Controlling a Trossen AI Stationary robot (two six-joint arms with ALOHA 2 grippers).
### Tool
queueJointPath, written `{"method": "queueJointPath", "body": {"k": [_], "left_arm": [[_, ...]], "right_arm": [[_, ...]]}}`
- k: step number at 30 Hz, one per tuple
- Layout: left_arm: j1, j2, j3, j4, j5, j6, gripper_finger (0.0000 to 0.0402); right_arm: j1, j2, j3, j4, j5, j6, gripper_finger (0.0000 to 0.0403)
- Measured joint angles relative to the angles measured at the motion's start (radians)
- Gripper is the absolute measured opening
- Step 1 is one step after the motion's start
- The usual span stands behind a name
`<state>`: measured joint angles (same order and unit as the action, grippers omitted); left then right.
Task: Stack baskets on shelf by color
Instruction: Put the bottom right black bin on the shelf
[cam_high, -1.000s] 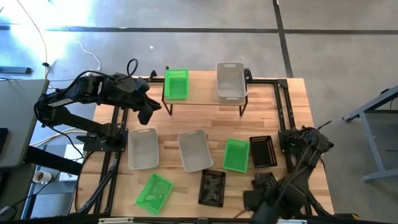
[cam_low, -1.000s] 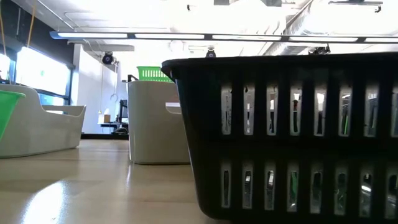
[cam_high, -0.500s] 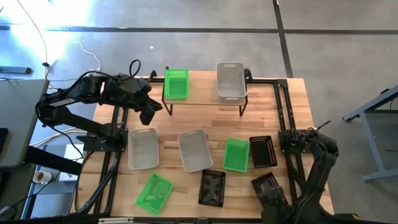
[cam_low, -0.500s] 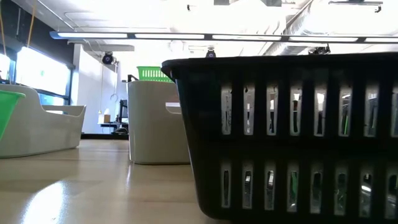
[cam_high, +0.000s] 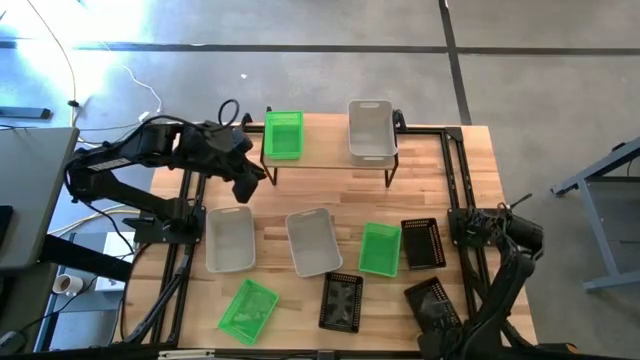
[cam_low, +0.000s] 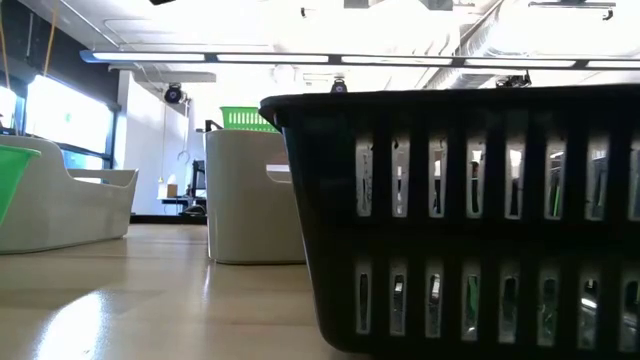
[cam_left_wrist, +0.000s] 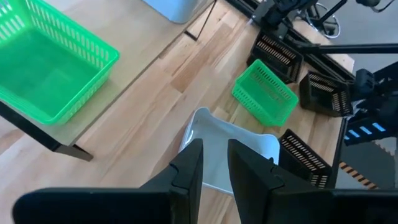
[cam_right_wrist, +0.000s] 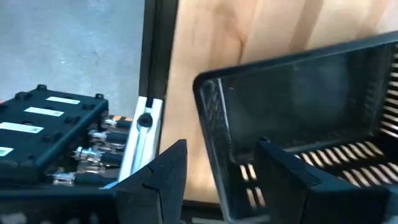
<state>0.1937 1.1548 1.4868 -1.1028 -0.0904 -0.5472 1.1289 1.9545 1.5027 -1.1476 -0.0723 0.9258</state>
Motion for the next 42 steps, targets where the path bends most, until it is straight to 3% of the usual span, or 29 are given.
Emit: {"method": "queueJointPath", "body": {"k": [12,17,21,28,42], "left_arm": [[0.000,0.011,0.000,0.000,-0.002,0.000,0.0065],[0.000,0.010,0.000,0.000,-0.003,0.001,0.0065],[0.000,0.010,0.000,0.000,-0.003,0.001,0.0065],[0.000,0.010,0.000,0.000,-0.003,0.001,0.0065],[0.000,-0.001,0.000,-0.011,0.005,0.036,0.0065]], "right_arm": [[-0.002,0.000,-0.138,0.119,-0.055,0.067,0.0163],[-0.023,0.000,-0.123,0.125,-0.067,0.069,0.0091],[-0.050,0.000,-0.081,0.123,-0.070,0.073,0.0012],[-0.119,0.000,0.042,0.112,-0.042,0.136,0.0004],[-0.298,0.000,0.400,-0.046,0.162,0.195,0.0001]]}}
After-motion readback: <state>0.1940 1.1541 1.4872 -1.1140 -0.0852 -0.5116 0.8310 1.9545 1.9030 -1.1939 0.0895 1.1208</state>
